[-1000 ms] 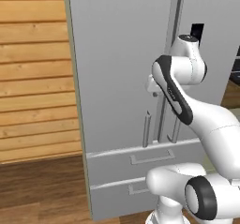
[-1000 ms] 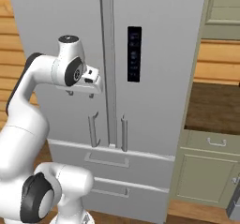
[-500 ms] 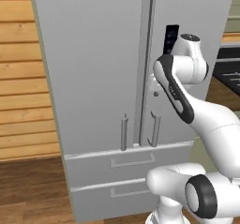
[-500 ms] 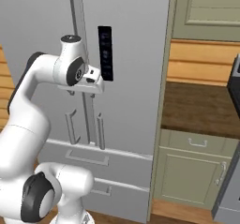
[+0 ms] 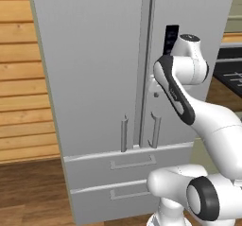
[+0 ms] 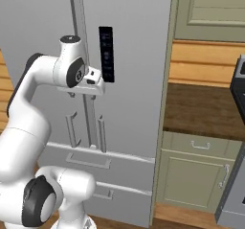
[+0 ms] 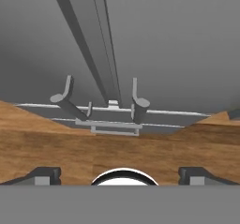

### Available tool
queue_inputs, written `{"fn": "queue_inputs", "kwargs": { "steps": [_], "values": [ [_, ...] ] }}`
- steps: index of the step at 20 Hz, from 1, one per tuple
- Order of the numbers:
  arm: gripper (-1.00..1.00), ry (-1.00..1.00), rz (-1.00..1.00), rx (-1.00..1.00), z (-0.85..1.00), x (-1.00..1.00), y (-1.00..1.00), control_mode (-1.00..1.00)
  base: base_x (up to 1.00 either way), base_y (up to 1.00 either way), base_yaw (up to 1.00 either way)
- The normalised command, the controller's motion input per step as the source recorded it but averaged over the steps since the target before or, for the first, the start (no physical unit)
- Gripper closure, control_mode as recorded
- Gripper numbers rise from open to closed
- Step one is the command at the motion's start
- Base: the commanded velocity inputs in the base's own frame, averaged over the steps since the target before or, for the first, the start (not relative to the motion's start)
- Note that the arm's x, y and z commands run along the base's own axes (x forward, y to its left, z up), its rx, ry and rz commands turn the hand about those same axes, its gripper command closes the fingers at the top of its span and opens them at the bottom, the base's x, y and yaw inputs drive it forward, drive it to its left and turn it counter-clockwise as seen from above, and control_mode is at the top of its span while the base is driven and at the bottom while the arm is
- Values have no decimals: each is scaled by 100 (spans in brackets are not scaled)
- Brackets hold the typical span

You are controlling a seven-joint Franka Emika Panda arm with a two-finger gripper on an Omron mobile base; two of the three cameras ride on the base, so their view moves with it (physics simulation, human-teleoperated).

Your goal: Take the strawberry from the fridge and place it on top of the pancake, located on the dining counter.

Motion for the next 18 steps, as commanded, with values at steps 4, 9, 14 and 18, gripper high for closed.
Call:
{"fn": "queue_inputs", "kwargs": {
  "steps": [4, 9, 14, 18],
  "values": [
    [-100, 0, 0, -1, -13, 0, 0, -100, -5, 1, 0],
    [-100, 2, 0, -1, -95, 3, -15, -100, 0, 0, 0],
    [-100, 1, 0, 0, -94, 46, -2, -100, 0, 0, 0],
    [-100, 0, 0, 0, -72, 87, -10, -100, 0, 0, 0]
  ]
}}
